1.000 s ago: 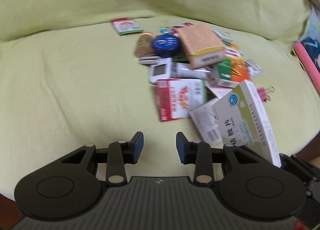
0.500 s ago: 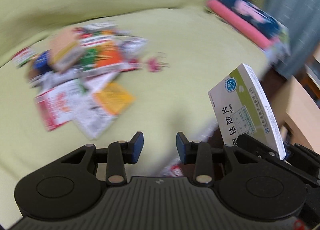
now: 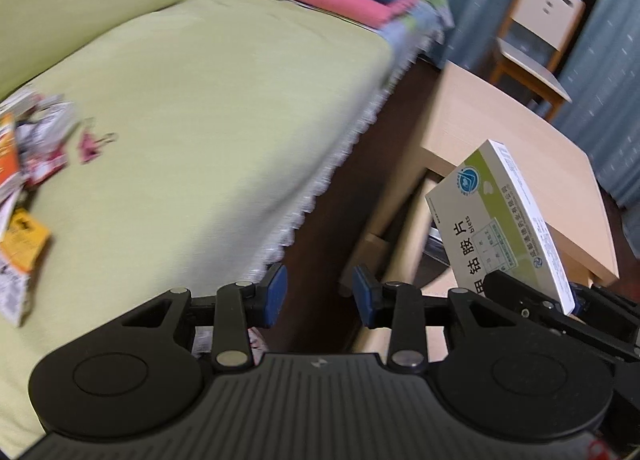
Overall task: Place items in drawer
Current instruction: 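Carry the white-green box with the right gripper to the open drawer, then lower the box beside the black box and open the right gripper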
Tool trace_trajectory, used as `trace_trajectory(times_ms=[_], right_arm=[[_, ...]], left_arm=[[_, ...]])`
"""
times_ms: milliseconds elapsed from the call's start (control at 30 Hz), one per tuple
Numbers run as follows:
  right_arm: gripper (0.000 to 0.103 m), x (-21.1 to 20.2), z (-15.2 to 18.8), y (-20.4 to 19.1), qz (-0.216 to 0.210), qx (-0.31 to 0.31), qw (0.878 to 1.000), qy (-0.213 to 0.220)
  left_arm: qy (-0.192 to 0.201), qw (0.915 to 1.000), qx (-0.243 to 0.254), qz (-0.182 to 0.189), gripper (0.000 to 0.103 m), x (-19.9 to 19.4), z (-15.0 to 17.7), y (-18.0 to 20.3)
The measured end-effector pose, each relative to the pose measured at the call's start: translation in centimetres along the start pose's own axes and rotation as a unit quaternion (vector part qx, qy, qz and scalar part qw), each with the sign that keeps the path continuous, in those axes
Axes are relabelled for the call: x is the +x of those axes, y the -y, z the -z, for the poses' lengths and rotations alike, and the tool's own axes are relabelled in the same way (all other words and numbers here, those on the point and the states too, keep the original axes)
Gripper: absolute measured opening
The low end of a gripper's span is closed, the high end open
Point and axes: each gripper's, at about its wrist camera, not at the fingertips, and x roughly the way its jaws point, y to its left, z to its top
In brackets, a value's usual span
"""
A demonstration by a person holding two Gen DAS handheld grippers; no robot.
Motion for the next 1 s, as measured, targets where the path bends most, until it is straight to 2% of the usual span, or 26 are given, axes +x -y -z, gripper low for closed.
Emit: trace_trajectory(times_ms=[233,367,667,1000], right_arm=[[0.021,0.0,0.6,4.9,0.042,0.028,0.999,-0.019],[0.021,1.3,1.0,7.0,0.063,0.036,0.996,-0.050],[0.021,7.4,1.2,9.0,0.091,0.039,0.987,-0.123],[0.022,13.7,1.7,9.5,0.107,0.060,0.980,-0.155]], left_arm=[[-0.021,0.9987,0.045,0.015,0.047,2.7,-0.5,4.6],[-0.029,0.9976,0.062,0.015,0.047,3.7,-1.0,5.7],[-0.051,0.9954,0.081,0.010,0.047,6.0,-1.2,6.9],[-0.060,0.9940,0.090,0.010,0.047,7.5,-1.6,6.9]])
